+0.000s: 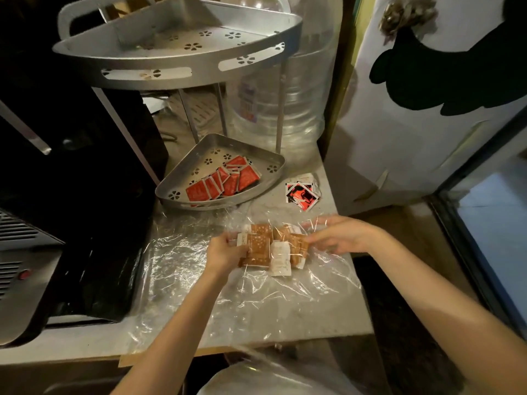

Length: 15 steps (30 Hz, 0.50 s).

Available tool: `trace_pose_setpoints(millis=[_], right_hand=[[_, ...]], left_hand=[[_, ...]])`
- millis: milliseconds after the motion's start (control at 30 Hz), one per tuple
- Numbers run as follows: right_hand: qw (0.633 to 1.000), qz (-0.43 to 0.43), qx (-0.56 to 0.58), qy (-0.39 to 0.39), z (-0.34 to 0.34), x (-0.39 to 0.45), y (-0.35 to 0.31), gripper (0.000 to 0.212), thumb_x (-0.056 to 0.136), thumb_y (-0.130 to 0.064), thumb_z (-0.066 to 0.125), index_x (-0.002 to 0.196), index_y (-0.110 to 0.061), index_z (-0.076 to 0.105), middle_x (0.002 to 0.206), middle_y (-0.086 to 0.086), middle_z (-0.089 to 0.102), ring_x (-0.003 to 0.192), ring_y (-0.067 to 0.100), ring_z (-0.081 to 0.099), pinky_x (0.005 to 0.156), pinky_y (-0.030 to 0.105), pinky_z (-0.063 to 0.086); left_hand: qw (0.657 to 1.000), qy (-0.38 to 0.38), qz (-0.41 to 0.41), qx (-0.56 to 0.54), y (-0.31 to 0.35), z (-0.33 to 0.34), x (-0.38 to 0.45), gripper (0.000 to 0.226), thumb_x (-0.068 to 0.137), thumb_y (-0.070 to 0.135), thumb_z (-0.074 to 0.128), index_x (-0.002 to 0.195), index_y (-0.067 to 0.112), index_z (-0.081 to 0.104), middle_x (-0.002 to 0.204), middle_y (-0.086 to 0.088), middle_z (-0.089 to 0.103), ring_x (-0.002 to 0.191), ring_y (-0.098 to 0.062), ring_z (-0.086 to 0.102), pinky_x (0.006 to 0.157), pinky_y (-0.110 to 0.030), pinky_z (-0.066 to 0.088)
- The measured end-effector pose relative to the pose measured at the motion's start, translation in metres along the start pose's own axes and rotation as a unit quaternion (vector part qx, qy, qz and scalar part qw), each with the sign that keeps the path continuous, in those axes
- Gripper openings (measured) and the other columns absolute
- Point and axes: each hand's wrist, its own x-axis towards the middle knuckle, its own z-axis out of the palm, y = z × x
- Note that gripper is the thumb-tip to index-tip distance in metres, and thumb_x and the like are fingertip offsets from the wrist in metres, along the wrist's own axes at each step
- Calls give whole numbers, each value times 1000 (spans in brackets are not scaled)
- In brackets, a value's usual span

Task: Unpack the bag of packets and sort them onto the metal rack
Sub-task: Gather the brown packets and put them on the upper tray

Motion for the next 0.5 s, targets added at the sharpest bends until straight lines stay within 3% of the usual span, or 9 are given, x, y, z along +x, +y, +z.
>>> trace_pose_setpoints(millis=[100, 200, 267, 333, 400, 433, 500], right_hand=[[998, -9, 46, 53, 8, 2, 7, 38, 75, -20, 73, 110, -8, 63, 101, 6, 65, 90, 18, 58, 68, 28, 43], [993, -23, 47, 107, 15, 3, 15, 22, 75, -30, 72, 92, -17, 67, 99, 3, 67, 96, 19, 60, 80, 33, 48], [990, -35, 59, 123, 21, -2, 16, 18, 78, -36, 68, 88, -22, 64, 95, -1, 65, 95, 18, 60, 73, 31, 49], [989, -37, 90, 111, 27, -9, 15, 21, 80, -39, 66, 92, -23, 62, 92, -3, 64, 88, 16, 60, 60, 27, 48], [990, -45, 108, 80, 33, -11, 15, 34, 72, -40, 73, 97, -19, 64, 93, 1, 68, 85, 17, 64, 64, 30, 54], [991, -52, 99, 71, 37, -12, 16, 43, 66, -39, 79, 99, -15, 65, 94, 4, 71, 86, 19, 67, 69, 32, 56], [993, -62, 69, 72, 45, -9, 19, 55, 53, -31, 87, 100, -10, 67, 95, 6, 73, 88, 20, 70, 81, 37, 57]], left_hand=[[1000, -2, 2, -3, 0, 0, -1, 27, 81, -7, 58, 106, 3, 59, 96, -16, 67, 86, -32, 68, 69, -41, 58], [999, -27, -6, -17, 0, 0, -4, 17, 82, -4, 58, 97, 2, 62, 88, -16, 67, 77, -31, 66, 64, -38, 58], [998, -53, -4, -19, -1, 0, -6, 11, 80, 0, 60, 89, -3, 64, 83, -19, 65, 69, -27, 59, 63, -33, 49], [997, -76, -3, -15, 0, 2, -8, 12, 79, 1, 61, 89, -6, 64, 85, -23, 64, 69, -26, 58, 65, -35, 47], [995, -97, -6, -9, 1, 5, -8, 16, 81, -1, 58, 95, -6, 63, 94, -26, 67, 75, -28, 63, 75, -40, 53], [994, -105, -6, -2, 2, 7, -9, 18, 82, -1, 58, 100, -4, 62, 96, -23, 68, 75, -27, 65, 72, -36, 55], [994, -110, -7, 6, 2, 11, -12, 21, 84, 0, 58, 105, 2, 60, 93, -14, 68, 70, -19, 65, 53, -21, 55]])
